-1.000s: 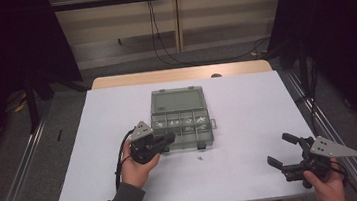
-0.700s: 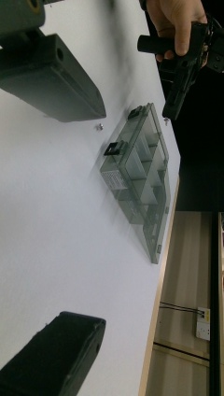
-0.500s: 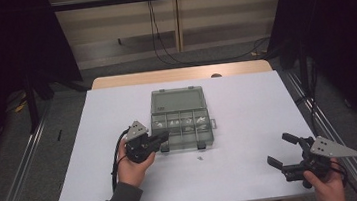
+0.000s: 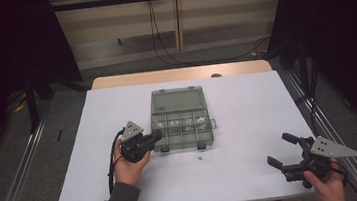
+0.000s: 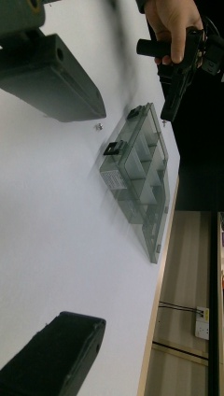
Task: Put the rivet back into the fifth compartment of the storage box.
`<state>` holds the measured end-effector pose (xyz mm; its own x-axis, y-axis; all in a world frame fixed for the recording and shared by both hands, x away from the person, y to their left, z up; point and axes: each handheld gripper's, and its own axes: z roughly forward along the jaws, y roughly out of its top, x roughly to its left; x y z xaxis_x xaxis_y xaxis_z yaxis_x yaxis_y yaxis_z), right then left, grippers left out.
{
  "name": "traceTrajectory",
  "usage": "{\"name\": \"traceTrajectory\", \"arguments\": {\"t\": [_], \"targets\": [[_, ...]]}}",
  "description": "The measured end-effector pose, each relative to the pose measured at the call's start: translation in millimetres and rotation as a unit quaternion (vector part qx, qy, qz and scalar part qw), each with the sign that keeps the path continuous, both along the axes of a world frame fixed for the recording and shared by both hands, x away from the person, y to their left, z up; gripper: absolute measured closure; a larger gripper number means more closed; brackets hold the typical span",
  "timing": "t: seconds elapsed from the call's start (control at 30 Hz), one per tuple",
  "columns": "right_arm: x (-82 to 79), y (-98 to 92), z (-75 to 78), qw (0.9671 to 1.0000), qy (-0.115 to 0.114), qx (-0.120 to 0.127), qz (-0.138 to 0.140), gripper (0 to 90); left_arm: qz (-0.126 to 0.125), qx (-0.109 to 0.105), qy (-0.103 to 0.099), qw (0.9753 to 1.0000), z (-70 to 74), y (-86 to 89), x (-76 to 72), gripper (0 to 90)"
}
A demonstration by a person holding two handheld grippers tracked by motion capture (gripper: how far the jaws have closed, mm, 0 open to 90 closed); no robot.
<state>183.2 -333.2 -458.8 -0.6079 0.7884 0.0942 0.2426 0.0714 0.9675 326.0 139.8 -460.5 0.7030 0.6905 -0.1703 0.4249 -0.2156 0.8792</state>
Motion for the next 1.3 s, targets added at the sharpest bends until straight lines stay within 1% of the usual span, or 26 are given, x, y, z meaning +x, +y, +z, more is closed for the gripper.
{"name": "traceTrajectory", "arguments": {"t": [0.13,0.2,0.27,0.3,0.37,0.4,0.5,0.6,0.67,0.7,0.73,0.77,0.83,0.87,1.03,1.1,1.13,1.23,1.27,1.3], "targets": [[0.0,0.0,0.0,1.0,0.0,0.0,0.0,1.7,0.0,0.0,0.001,1.0,-0.8,-0.2,0.1,86.4],[-0.1,-0.1,0.1,1.0,0.0,0.001,0.0,1.7,0.002,0.004,-0.001,1.0,-1.1,0.1,0.3,86.5],[-0.1,-0.1,0.0,1.0,0.0,0.001,0.0,1.7,0.0,0.002,0.001,1.0,-1.5,0.3,0.5,86.3],[0.0,-0.1,-0.1,1.0,0.0,0.0,0.001,1.7,-0.001,0.005,-0.005,1.0,-1.8,0.3,0.4,86.2],[0.0,-0.1,-0.1,1.0,0.001,-0.001,0.001,1.7,0.001,0.006,-0.008,0.9999,-2.0,0.1,0.2,83.7],[0.0,0.0,-0.1,1.0,0.0,0.0,0.002,1.7,0.0,0.006,-0.009,0.9999,-2.1,0.0,0.1,82.0],[0.0,0.0,0.0,1.0,0.001,-0.001,0.002,1.7,-0.003,0.004,-0.01,0.9999,-2.8,-1.2,-0.3,80.7],[-0.1,-0.2,0.0,1.0,0.001,-0.001,0.001,1.7,-0.007,-0.005,-0.007,0.9999,-1.8,-2.7,-1.5,79.1],[-0.2,-0.4,0.2,1.0,0.001,0.0,0.001,1.7,-0.014,-0.019,-0.005,0.9997,-0.7,-5.2,-3.0,75.9],[-0.1,-0.6,0.1,1.0,0.0,0.0,0.001,1.7,-0.02,-0.02,-0.006,0.9996,0.2,-7.5,-4.4,75.3],[-0.1,-0.6,0.1,1.0,0.0,0.0,0.001,1.7,-0.024,-0.017,-0.007,0.9996,0.8,-8.8,-5.2,75.3],[-0.1,-0.6,0.1,1.0,0.0,0.0,0.001,1.7,-0.03,-0.021,-0.005,0.9993,0.7,-11.5,-6.2,74.3],[-0.3,-0.6,0.3,1.0,0.0,0.0,0.002,1.7,-0.037,-0.02,-0.006,0.9991,0.5,-14.8,-7.6,70.4],[-0.3,-0.6,0.3,1.0,0.0,0.0,0.002,1.7,-0.04,-0.018,-0.006,0.999,0.9,-15.6,-7.9,70.4],[-0.3,-0.9,0.2,1.0,0.0,0.0,0.002,1.7,-0.054,-0.029,-0.004,0.9981,3.1,-20.7,-10.9,66.1],[-0.1,-1.0,0.2,1.0,-0.001,-0.001,0.001,1.7,-0.062,-0.032,-0.004,0.9976,3.7,-23.4,-11.9,62.9],[0.0,-1.0,0.1,1.0,0.0,-0.001,0.002,1.7,-0.067,-0.034,-0.002,0.9972,3.7,-26.4,-12.8,59.1],[0.1,-0.9,0.0,1.0,0.001,-0.002,0.001,1.7,-0.072,-0.034,-0.001,0.9968,4.3,-29.3,-13.9,56.3],[0.0,-0.8,0.0,1.0,0.001,-0.002,0.002,1.7,-0.075,-0.039,0.0,0.9965,4.4,-31.3,-14.3,56.3],[-0.2,-0.5,0.2,1.0,0.002,-0.001,0.001,1.7,-0.078,-0.042,0.003,0.9961,5.0,-33.6,-14.9,52.1]]}}
